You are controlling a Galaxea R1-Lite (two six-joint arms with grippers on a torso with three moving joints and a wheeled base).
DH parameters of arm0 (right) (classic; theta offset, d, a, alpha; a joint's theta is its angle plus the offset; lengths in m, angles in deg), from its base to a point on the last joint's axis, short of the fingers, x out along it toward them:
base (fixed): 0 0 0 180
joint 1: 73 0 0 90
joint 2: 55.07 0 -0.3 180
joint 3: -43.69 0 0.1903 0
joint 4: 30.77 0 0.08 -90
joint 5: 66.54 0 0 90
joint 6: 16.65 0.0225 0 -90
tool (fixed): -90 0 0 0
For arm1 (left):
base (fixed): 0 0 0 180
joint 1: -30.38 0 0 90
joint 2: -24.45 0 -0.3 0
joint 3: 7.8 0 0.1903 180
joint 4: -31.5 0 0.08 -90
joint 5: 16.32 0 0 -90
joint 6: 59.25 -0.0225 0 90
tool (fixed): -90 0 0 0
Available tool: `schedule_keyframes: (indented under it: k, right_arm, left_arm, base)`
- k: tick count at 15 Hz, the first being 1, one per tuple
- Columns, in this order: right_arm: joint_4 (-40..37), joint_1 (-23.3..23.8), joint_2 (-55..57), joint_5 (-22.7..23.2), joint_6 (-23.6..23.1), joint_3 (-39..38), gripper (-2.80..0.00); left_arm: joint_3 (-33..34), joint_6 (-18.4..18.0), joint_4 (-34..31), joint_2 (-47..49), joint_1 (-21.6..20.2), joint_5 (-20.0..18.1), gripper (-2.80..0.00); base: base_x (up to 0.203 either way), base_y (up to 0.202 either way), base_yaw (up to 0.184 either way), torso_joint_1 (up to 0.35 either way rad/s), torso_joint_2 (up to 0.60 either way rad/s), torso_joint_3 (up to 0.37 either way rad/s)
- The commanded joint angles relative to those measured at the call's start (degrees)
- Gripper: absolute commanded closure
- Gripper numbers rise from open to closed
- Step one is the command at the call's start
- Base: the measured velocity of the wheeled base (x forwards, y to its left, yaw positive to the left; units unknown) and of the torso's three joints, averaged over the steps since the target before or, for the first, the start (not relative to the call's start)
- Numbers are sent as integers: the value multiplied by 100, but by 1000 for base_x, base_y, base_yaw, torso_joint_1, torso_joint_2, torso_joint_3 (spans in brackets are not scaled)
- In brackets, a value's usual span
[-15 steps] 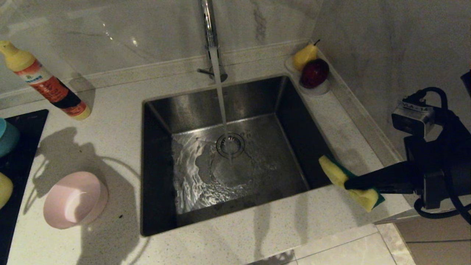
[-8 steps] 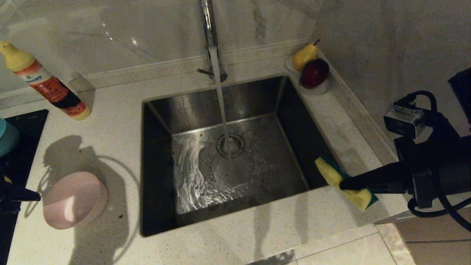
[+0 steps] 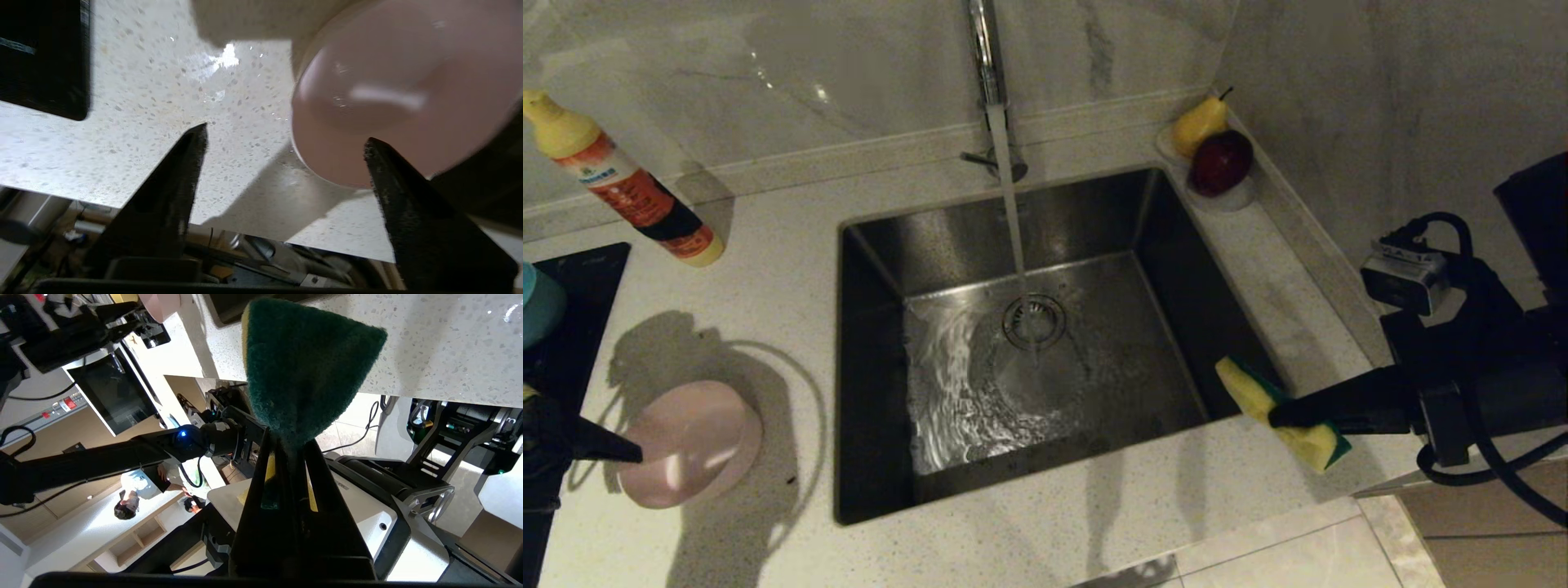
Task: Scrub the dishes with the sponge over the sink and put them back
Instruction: Wash the bowl
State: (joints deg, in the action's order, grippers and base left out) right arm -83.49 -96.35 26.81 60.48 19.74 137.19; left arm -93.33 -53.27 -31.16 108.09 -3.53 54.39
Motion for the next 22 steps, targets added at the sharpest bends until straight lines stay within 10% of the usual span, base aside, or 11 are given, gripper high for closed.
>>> schedule_keyframes:
  k: [1,11,12,22]
  right_arm:
    - [-17,-3,38,25,18,2,0]
    - [316,-3,65,16,36,-113,0]
    - [317,-3,56,16,36,-118,0]
    - [308,14,-15,25,44,-140,0]
  left_arm:
    - [319,1,264,214,87,7,-280]
    - [864,115,1099,521,393,408,-280]
    - [873,123,1096,518,393,408,0]
    - [881,202,1122,460,385,399,0]
  base:
    - [0,0,0,0,0,0]
    - [0,0,0,0,0,0]
    - [0,0,0,0,0,0]
    - [0,0,0,0,0,0]
